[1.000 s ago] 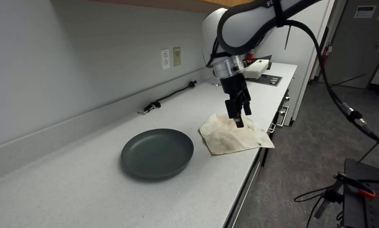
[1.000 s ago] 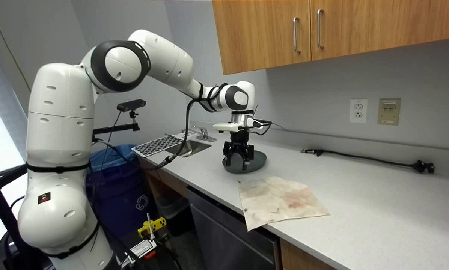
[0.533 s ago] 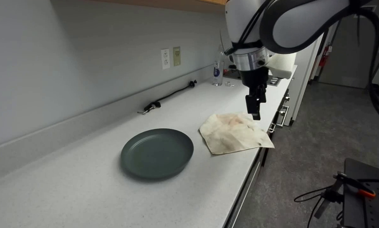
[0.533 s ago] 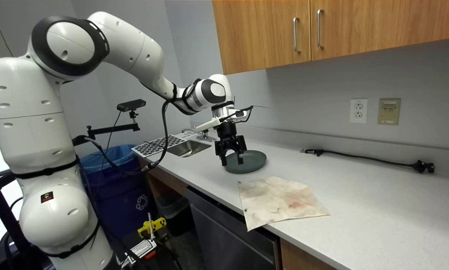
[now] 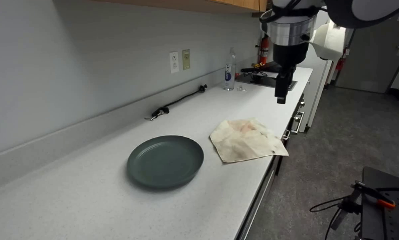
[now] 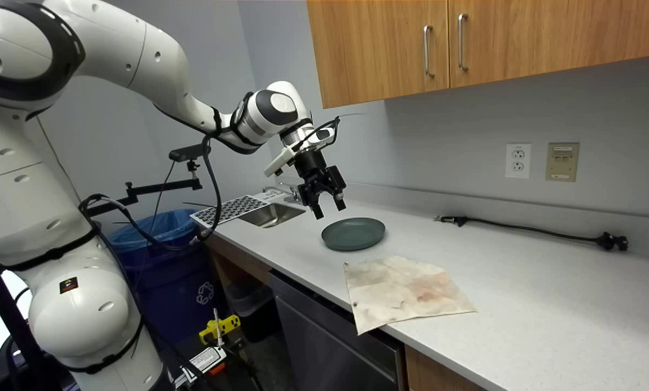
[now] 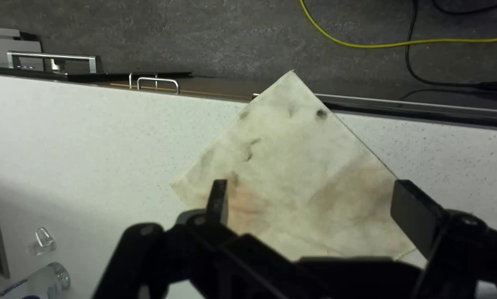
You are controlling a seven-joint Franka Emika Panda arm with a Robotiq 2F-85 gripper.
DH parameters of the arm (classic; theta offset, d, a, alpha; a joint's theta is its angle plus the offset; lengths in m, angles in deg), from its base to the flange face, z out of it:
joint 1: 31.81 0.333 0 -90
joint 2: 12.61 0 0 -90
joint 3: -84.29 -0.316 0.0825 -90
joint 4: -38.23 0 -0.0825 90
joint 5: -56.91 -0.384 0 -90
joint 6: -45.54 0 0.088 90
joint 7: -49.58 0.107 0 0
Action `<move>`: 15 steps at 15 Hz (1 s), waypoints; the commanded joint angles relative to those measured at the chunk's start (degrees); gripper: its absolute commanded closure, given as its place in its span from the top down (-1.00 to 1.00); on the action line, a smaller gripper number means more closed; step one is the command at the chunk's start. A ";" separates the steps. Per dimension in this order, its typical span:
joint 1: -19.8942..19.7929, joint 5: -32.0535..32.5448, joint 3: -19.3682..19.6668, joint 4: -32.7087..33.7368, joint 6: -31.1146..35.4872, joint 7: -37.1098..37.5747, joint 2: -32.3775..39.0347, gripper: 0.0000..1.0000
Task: Lay the white cloth flat on the countertop
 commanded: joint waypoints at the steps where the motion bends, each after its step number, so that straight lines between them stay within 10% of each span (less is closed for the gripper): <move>1: -0.60 1.78 -1.04 -4.07 4.58 0.53 -5.99 1.00; 15: -1.36 1.24 -1.83 -5.67 13.04 -0.42 -7.00 1.00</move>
